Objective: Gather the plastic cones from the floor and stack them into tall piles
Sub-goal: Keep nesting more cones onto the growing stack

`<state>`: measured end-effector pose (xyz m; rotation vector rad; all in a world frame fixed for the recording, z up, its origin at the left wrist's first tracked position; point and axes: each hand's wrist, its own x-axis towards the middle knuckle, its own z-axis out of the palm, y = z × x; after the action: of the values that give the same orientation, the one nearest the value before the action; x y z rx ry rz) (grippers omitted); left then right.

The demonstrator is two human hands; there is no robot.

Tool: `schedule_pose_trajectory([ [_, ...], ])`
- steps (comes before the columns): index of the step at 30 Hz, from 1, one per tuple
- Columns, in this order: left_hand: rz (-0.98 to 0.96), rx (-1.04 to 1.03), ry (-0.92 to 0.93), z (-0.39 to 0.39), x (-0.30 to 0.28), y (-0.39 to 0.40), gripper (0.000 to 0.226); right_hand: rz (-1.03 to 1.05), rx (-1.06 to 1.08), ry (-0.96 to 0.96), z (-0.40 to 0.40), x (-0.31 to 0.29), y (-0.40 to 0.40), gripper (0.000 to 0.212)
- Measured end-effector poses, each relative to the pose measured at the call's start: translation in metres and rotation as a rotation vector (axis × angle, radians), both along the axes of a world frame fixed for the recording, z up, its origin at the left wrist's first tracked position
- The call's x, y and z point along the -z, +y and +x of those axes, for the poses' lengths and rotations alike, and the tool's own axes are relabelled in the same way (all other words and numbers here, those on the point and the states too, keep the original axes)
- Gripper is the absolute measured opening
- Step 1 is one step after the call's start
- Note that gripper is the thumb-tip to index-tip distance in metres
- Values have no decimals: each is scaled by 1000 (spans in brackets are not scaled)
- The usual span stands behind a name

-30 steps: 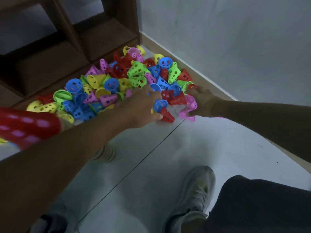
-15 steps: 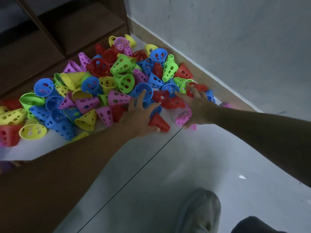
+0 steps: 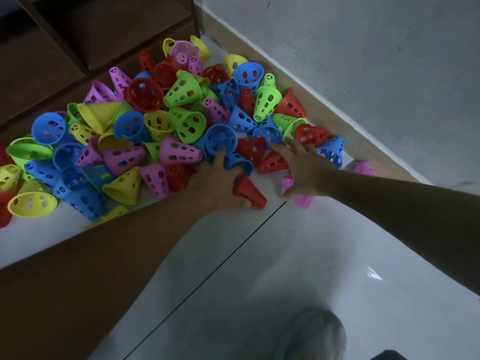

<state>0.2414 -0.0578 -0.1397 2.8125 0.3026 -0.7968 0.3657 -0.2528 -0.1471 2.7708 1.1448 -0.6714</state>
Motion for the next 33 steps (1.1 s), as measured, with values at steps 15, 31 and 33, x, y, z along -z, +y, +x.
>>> schedule_pose_trajectory([
  [15,-108,-45,-116,-12,-1,-1,71,206,63,-117,-33,21,-11,75],
  [31,-268,-267,-332,-46,2,-4,72,316,144,-112,-30,16,-21,69],
  [33,-259,-281,-346,-50,3,-6,70,308,153,-82,-33,16,-21,74],
])
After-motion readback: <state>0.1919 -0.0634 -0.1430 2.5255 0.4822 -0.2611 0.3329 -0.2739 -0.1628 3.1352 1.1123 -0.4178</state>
